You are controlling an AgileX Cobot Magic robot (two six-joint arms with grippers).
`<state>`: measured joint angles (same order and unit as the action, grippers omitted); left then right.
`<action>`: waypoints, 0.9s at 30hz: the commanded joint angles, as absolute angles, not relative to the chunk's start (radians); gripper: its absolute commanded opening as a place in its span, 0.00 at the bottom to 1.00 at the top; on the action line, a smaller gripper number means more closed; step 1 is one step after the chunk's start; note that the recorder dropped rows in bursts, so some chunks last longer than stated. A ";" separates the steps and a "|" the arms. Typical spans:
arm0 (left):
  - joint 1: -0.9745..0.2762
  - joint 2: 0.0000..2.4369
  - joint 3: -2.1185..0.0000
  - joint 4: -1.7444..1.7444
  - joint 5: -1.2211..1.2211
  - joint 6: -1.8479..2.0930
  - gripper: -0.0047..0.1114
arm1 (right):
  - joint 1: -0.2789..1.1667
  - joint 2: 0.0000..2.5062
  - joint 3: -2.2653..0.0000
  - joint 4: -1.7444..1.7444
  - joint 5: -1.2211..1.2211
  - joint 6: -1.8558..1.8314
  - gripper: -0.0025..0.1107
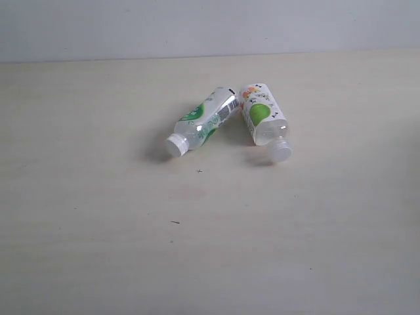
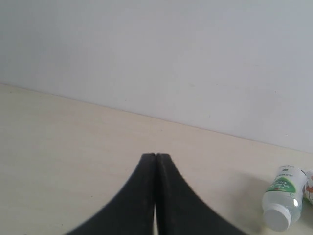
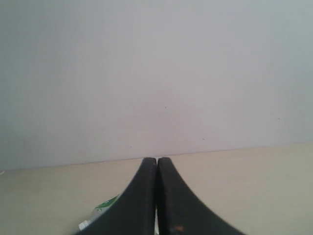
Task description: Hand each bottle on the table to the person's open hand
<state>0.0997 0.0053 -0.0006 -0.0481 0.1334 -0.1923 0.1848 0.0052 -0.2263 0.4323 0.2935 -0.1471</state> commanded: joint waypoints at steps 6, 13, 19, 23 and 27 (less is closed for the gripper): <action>0.096 0.000 0.000 -0.051 0.132 -0.191 0.04 | 0.181 0.000 -0.222 0.426 0.299 -0.156 0.03; 0.096 0.000 0.000 -0.051 0.132 -0.191 0.04 | 0.181 0.000 -0.222 0.426 0.299 -0.156 0.03; 0.096 0.000 0.000 -0.048 0.132 -0.024 0.04 | 0.181 0.000 -0.222 0.426 0.299 -0.156 0.03; 0.096 0.000 0.000 -0.021 0.078 0.185 0.04 | 0.198 0.000 -0.222 0.426 0.299 -0.156 0.03; 0.096 0.000 0.000 -0.021 -0.078 0.146 0.04 | 0.198 0.000 -0.222 0.426 0.299 -0.156 0.03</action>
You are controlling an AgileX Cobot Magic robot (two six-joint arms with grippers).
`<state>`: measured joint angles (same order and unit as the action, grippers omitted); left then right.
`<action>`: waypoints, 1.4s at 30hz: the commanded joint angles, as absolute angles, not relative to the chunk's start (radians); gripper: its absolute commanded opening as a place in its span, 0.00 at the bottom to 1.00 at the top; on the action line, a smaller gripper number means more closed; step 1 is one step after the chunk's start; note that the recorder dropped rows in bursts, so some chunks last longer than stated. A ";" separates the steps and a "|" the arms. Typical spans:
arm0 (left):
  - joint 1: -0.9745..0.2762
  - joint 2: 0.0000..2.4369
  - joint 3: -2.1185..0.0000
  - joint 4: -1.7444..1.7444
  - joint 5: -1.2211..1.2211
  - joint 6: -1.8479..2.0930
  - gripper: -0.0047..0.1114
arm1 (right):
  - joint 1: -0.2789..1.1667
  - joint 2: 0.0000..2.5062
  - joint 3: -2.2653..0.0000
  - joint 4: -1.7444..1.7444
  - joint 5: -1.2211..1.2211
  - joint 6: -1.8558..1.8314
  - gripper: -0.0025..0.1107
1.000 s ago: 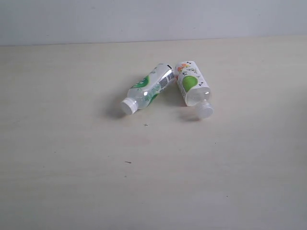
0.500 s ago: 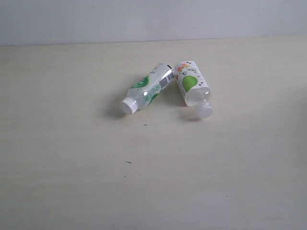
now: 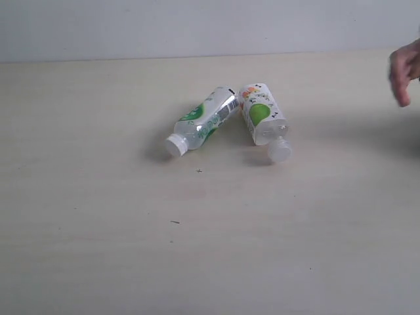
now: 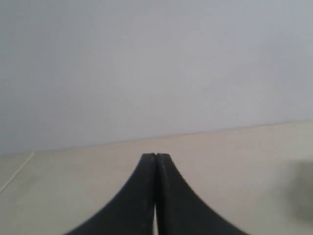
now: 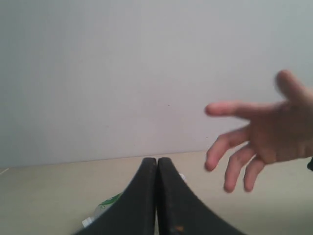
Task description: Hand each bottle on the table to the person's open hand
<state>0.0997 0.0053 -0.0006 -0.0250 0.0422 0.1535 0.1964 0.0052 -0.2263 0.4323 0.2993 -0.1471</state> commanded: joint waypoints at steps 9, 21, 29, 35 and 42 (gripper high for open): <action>0.094 0.000 0.000 -0.157 -0.073 -0.238 0.04 | 0.198 0.000 -0.222 0.426 0.299 -0.156 0.03; 0.096 0.000 0.000 -0.197 -0.143 -0.178 0.04 | 0.198 0.000 -0.222 0.426 0.299 -0.156 0.03; 0.096 0.000 0.000 -0.191 -0.152 -0.176 0.04 | 0.198 0.000 -0.222 0.426 0.299 -0.154 0.03; 0.096 0.014 0.000 -0.187 -0.079 -0.157 0.04 | 0.198 0.000 -0.222 0.426 0.299 -0.156 0.03; 0.096 0.025 0.000 -0.187 -0.085 -0.157 0.04 | 0.198 0.000 -0.222 0.426 0.299 -0.156 0.03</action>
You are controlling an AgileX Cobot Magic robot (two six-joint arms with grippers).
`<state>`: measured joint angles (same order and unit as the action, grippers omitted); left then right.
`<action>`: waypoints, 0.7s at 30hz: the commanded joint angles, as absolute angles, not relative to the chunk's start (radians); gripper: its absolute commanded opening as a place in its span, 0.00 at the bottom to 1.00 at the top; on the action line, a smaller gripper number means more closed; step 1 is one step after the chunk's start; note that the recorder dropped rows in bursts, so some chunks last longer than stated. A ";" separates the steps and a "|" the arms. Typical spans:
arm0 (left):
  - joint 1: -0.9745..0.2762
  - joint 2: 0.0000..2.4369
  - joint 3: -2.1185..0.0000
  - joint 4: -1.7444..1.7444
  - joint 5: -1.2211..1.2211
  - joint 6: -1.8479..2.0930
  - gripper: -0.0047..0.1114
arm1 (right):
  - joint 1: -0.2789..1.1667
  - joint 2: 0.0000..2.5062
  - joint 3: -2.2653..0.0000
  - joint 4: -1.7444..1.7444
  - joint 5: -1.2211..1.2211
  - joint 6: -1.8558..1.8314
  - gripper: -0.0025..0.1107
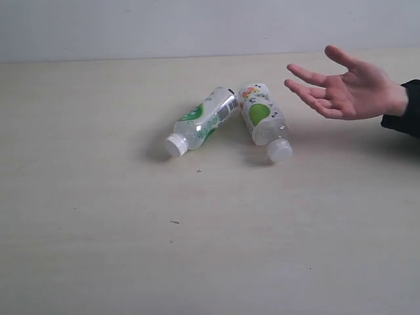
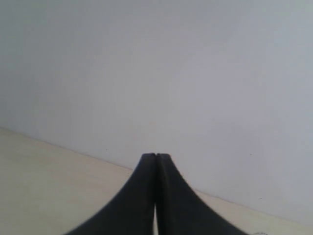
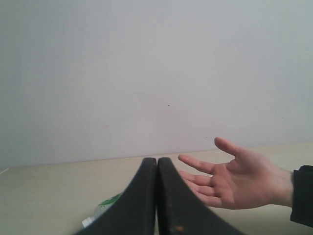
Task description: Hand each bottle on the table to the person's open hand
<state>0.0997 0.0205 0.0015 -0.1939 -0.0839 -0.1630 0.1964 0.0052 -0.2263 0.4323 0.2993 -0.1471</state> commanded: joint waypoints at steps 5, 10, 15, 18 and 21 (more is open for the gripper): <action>0.096 0.025 0.000 -0.187 -0.184 -0.135 0.04 | 0.198 0.000 -0.222 0.426 0.299 -0.156 0.03; 0.096 0.088 0.000 -0.187 -0.372 -0.191 0.04 | 0.198 0.000 -0.222 0.426 0.299 -0.156 0.03; 0.096 0.281 0.000 -0.131 -0.532 -0.220 0.04 | 0.198 0.000 -0.222 0.426 0.299 -0.156 0.03; 0.096 0.422 -0.036 -0.115 -0.559 -0.264 0.04 | 0.198 0.000 -0.222 0.426 0.297 -0.156 0.03; 0.096 0.563 -0.105 -0.040 -0.557 -0.359 0.04 | 0.198 0.000 -0.222 0.426 0.290 -0.156 0.03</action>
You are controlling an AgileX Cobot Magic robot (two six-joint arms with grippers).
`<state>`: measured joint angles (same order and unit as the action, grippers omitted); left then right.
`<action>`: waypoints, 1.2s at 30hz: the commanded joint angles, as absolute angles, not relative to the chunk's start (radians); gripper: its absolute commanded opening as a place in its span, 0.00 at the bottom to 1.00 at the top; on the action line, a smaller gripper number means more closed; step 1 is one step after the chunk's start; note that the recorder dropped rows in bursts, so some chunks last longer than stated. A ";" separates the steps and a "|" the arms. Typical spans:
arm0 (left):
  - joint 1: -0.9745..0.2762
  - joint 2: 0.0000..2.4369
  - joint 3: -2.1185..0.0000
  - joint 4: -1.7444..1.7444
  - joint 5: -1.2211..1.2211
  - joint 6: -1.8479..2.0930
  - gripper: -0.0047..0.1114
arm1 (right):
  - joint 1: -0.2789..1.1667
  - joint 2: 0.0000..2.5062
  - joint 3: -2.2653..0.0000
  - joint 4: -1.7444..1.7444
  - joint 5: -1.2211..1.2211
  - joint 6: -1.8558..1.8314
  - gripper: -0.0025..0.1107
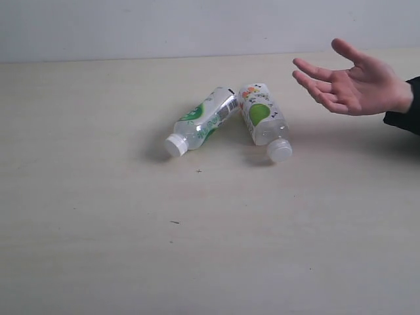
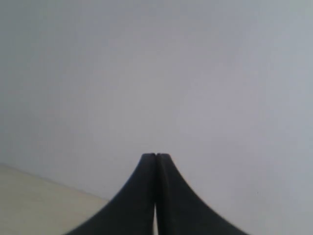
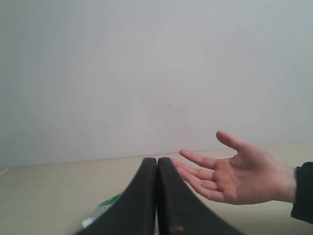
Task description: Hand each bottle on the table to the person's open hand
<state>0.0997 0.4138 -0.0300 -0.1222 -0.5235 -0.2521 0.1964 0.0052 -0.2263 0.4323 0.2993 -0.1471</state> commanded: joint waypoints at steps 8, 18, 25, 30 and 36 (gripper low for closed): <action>0.096 0.809 -0.320 0.552 -0.564 -0.782 0.04 | 0.198 0.000 -0.222 0.426 0.294 -0.154 0.03; 0.096 1.079 -0.568 0.964 -0.345 -1.026 0.04 | 0.198 0.000 -0.222 0.426 0.294 -0.154 0.03; 0.096 1.224 -0.663 0.978 -0.235 -1.026 0.04 | 0.198 0.000 -0.222 0.426 0.294 -0.154 0.03; 0.067 1.303 -0.737 1.006 -0.073 -1.026 0.04 | 0.198 0.000 -0.222 0.426 0.294 -0.154 0.03; -0.093 1.433 -0.856 1.000 0.310 -0.853 0.04 | 0.198 0.000 -0.222 0.426 0.294 -0.154 0.03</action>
<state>-0.0410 1.4002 -0.8205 1.0373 0.2078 -0.9335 0.1964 0.0052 -0.2263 0.4323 0.2993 -0.1471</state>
